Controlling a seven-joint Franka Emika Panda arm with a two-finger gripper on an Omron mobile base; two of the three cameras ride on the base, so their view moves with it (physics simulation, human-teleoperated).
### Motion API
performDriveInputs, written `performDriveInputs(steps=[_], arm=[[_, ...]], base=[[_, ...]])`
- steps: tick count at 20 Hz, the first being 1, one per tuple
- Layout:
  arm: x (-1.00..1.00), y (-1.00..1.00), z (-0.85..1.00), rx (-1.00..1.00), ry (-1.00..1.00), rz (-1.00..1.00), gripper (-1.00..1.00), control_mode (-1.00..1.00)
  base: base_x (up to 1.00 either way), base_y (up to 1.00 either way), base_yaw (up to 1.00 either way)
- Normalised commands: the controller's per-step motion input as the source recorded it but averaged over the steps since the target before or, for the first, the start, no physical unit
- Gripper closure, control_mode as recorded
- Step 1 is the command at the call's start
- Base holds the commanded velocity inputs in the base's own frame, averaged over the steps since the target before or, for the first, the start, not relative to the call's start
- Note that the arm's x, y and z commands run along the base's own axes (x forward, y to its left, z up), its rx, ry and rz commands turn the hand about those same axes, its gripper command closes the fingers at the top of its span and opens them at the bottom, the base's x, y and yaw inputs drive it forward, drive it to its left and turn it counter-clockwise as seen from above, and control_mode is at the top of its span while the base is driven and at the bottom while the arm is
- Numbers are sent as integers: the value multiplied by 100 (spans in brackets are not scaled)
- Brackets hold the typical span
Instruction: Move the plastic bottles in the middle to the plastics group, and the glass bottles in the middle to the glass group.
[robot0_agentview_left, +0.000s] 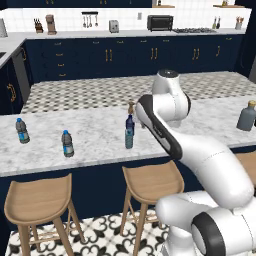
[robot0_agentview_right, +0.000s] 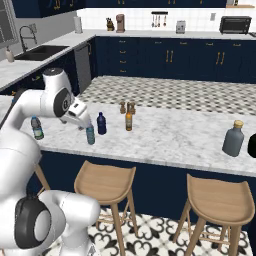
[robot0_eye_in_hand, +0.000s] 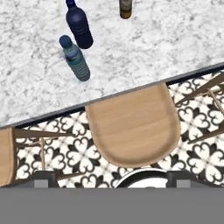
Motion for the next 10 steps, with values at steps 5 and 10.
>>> performDriveInputs(steps=[5, 10], arm=[[51, 46, -22, 0, -3, -6, -100, -100], [59, 3, -15, 0, 0, 0, -100, -100]], base=[[0, 0, 0], [0, 0, 0]])
